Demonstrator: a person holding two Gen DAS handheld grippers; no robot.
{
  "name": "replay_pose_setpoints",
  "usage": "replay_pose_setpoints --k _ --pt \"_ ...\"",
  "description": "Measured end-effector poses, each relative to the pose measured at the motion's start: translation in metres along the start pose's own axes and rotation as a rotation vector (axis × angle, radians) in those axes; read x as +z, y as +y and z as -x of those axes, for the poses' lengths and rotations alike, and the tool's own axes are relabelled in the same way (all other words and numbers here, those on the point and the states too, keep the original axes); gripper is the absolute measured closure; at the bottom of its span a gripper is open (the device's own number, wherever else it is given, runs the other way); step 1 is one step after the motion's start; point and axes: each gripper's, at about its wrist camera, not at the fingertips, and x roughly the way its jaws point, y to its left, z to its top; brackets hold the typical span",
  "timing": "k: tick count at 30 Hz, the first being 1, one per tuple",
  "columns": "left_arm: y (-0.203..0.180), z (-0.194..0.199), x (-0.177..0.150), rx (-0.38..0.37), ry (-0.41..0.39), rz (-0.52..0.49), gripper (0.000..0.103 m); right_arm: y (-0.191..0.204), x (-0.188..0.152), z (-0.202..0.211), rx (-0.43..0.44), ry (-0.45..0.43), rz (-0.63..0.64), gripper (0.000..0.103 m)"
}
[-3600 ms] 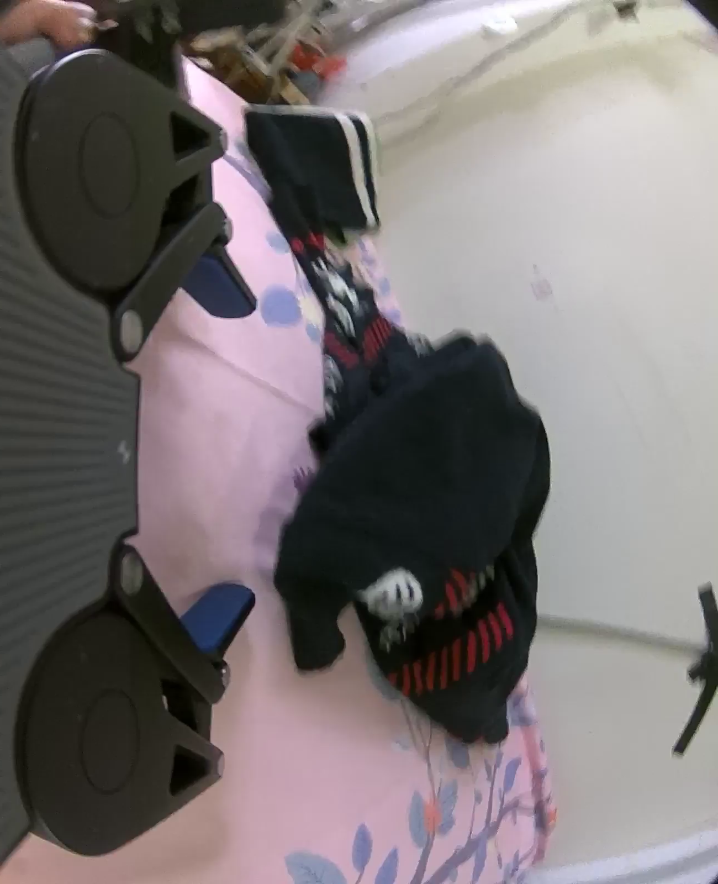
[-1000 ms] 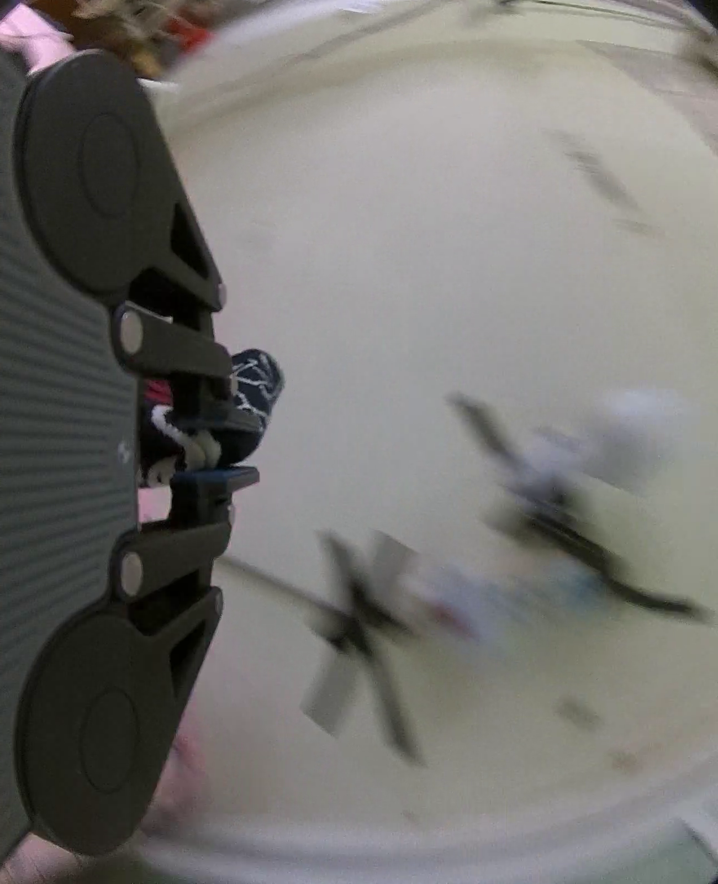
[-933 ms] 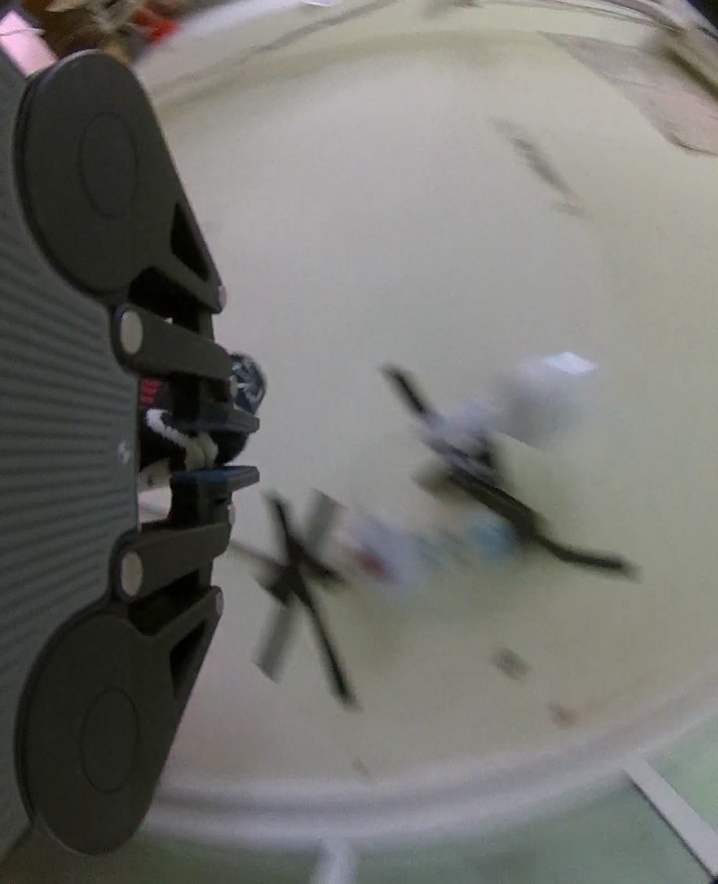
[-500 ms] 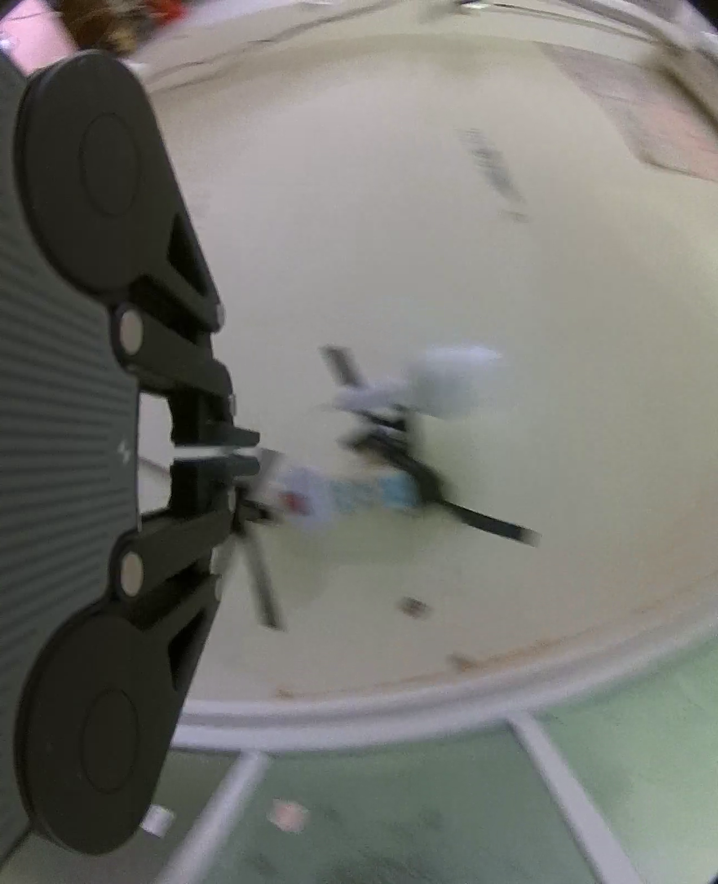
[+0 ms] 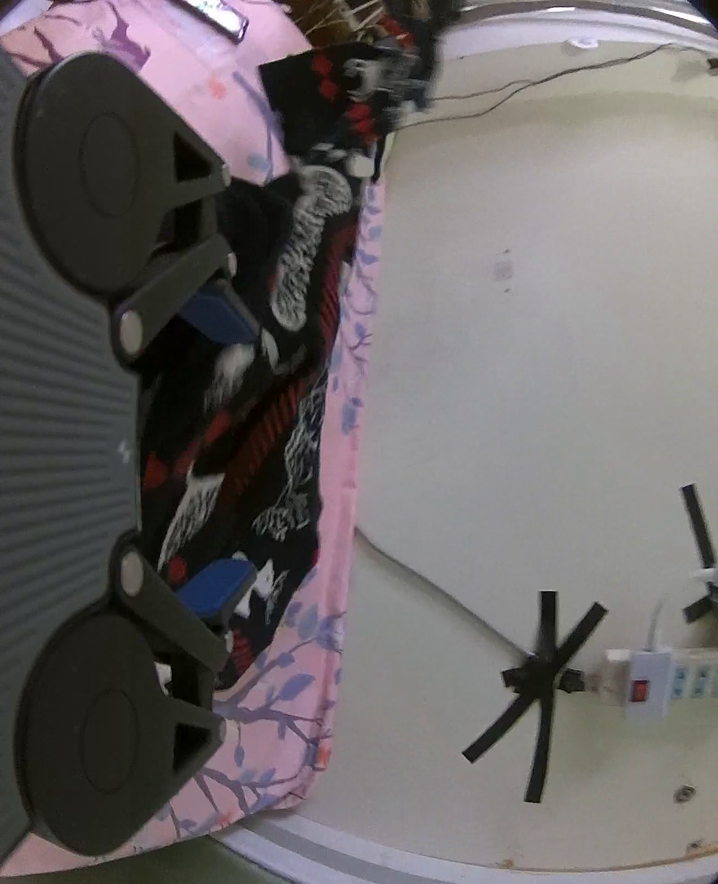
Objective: Fold small clothes
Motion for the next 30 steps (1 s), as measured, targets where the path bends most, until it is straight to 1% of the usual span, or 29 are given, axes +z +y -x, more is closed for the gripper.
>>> replay_pose_setpoints --k 2,3,5,6,7,8,9,10,11,12,14,15,16,17,18,20,21,22,23,24,25,26,27,28,30 --pt "0.003 -0.017 -0.021 -0.001 0.095 -0.011 0.092 -0.004 0.001 -0.015 -0.031 0.005 0.008 0.022" --pt "0.001 -0.025 -0.034 -0.024 0.15 -0.016 0.092 -0.007 0.002 -0.021 -0.049 0.007 0.004 0.021" --pt "-0.013 -0.035 -0.052 -0.112 0.247 -0.056 0.092 -0.018 0.007 -0.039 -0.077 0.021 -0.018 0.021" --pt "-0.027 -0.037 -0.056 -0.142 0.264 -0.097 0.091 -0.023 0.009 -0.044 -0.086 0.025 -0.031 0.021" --pt "-0.046 -0.037 -0.061 -0.15 0.256 -0.16 0.089 -0.03 0.012 -0.054 -0.097 0.032 -0.051 0.021" --pt "-0.066 -0.037 -0.066 -0.149 0.232 -0.228 0.084 -0.039 0.014 -0.061 -0.089 0.041 -0.072 0.021" --pt "-0.086 -0.038 -0.069 -0.146 0.198 -0.299 0.072 -0.05 0.015 -0.069 -0.062 0.052 -0.097 0.021" --pt "-0.102 -0.043 -0.071 -0.138 0.17 -0.355 0.065 -0.054 0.014 -0.072 -0.018 0.057 -0.129 0.021" --pt "-0.115 -0.053 -0.074 -0.126 0.162 -0.404 0.053 -0.052 0.012 -0.067 0.034 0.058 -0.146 0.021" --pt "-0.125 -0.065 -0.08 -0.111 0.183 -0.444 0.052 -0.052 0.008 -0.065 0.081 0.057 -0.147 0.021" --pt "-0.136 -0.089 -0.094 -0.105 0.274 -0.474 0.052 -0.043 -0.003 -0.051 0.194 0.047 -0.144 0.02" --pt "-0.139 -0.096 -0.105 -0.122 0.316 -0.487 0.052 -0.037 -0.01 -0.041 0.242 0.042 -0.139 0.019" --pt "-0.139 -0.095 -0.117 -0.141 0.341 -0.506 0.051 -0.03 -0.017 -0.03 0.284 0.033 -0.123 0.018" --pt "-0.139 -0.096 -0.129 -0.155 0.358 -0.533 0.047 -0.024 -0.026 -0.019 0.314 0.027 -0.1 0.018" --pt "-0.139 -0.095 -0.14 -0.165 0.371 -0.559 0.044 -0.019 -0.035 -0.01 0.33 0.028 -0.08 0.018" --pt "-0.138 -0.092 -0.16 -0.184 0.389 -0.595 0.043 -0.01 -0.053 -0.001 0.332 0.052 -0.052 0.018" --pt "-0.141 -0.096 -0.169 -0.194 0.402 -0.606 0.043 -0.007 -0.06 -0.003 0.312 0.08 -0.049 0.018" --pt "-0.139 -0.096 -0.171 -0.199 0.415 -0.606 0.043 -0.002 -0.067 -0.01 0.282 0.112 -0.051 0.018" --pt "-0.142 -0.101 -0.178 -0.196 0.43 -0.601 0.047 0.001 -0.072 -0.018 0.26 0.143 -0.06 0.021" --pt "-0.14 -0.102 -0.182 -0.196 0.442 -0.597 0.057 0.005 -0.077 -0.028 0.256 0.174 -0.073 0.035" --pt "-0.14 -0.106 -0.185 -0.198 0.459 -0.596 0.069 0.008 -0.081 -0.037 0.262 0.209 -0.088 0.07" --pt "-0.14 -0.111 -0.189 -0.196 0.493 -0.593 0.087 0.012 -0.082 -0.038 0.244 0.202 -0.098 0.072" --pt "-0.14 -0.114 -0.187 -0.19 0.52 -0.573 0.088 0.013 -0.078 -0.034 0.25 0.202 -0.097 0.09" --pt "-0.137 -0.108 -0.18 -0.201 0.517 -0.561 0.088 0.014 -0.073 -0.024 0.296 0.189 -0.103 0.093" --pt "-0.14 -0.079 -0.158 -0.267 0.47 -0.568 0.089 0.017 -0.063 0.011 0.442 0.135 -0.097 0.094"
